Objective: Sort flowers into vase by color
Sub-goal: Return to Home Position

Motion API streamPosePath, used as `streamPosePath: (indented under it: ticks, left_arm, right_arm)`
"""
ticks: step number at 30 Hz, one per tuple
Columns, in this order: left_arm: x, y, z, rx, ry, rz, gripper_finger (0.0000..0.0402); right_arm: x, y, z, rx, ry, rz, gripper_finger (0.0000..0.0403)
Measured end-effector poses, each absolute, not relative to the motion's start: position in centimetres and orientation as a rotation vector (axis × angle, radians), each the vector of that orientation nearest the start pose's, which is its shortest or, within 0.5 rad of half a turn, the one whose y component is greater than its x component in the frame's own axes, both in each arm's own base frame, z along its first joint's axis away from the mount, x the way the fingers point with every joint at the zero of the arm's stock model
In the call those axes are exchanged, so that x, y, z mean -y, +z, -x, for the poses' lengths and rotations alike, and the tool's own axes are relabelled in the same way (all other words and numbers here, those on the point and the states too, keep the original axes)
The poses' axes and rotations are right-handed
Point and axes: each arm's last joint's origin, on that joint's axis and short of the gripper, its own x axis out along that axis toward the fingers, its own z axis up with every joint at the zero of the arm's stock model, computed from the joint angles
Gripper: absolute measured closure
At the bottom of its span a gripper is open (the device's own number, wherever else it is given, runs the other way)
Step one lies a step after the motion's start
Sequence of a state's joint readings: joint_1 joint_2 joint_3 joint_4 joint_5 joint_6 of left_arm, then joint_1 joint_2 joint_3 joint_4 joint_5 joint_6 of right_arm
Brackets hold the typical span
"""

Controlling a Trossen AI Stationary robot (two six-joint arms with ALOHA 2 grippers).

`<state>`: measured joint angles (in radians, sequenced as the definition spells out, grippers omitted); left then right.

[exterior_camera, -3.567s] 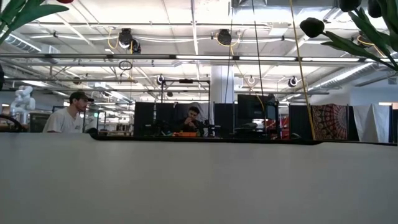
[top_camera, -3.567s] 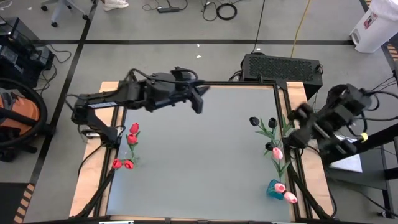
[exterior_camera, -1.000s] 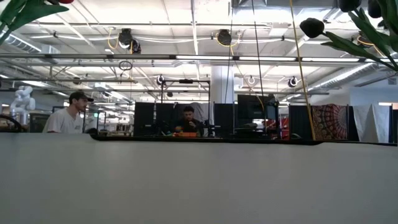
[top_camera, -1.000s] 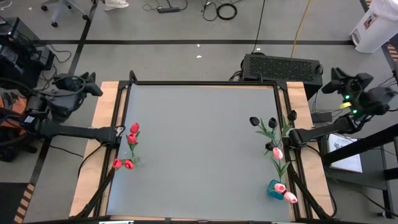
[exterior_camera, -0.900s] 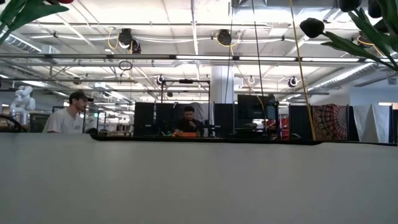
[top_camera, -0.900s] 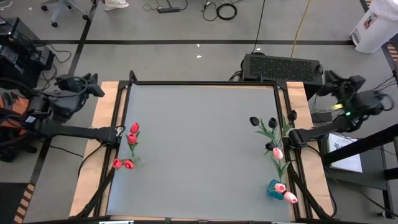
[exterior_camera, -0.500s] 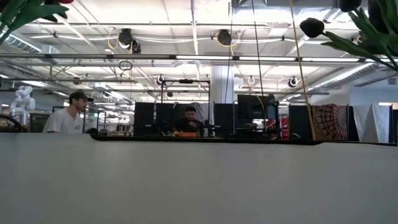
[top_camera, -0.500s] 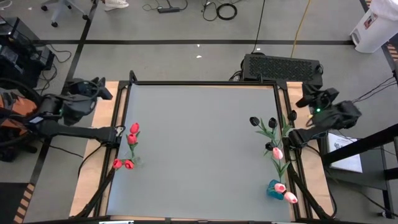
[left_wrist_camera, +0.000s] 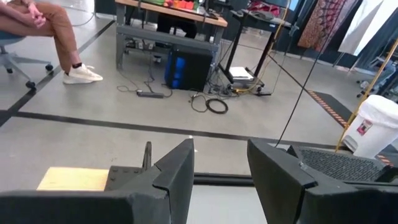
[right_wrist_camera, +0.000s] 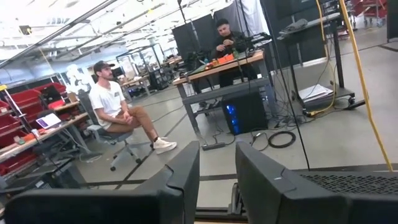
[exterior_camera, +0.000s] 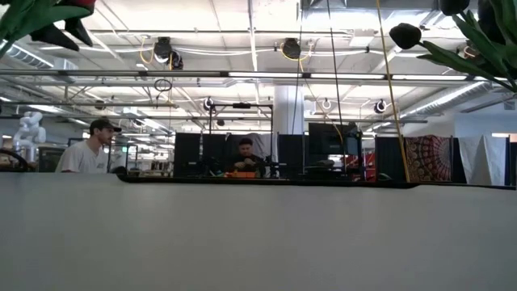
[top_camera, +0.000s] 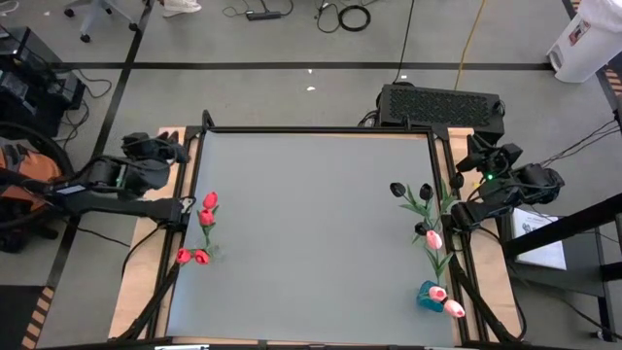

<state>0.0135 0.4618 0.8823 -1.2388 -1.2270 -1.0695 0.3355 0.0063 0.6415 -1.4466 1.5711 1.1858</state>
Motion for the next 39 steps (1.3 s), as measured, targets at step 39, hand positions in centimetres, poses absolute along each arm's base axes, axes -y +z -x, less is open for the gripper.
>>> streamPosePath:
  ticks: [39]
  left_arm:
    - [-2.75, 31.06, -3.67, -0.209, 1.339, 0.218, 0.0245]
  right_arm:
    - [3.71, 25.51, 1.95, 0.175, -1.237, -0.244, 0.0337]
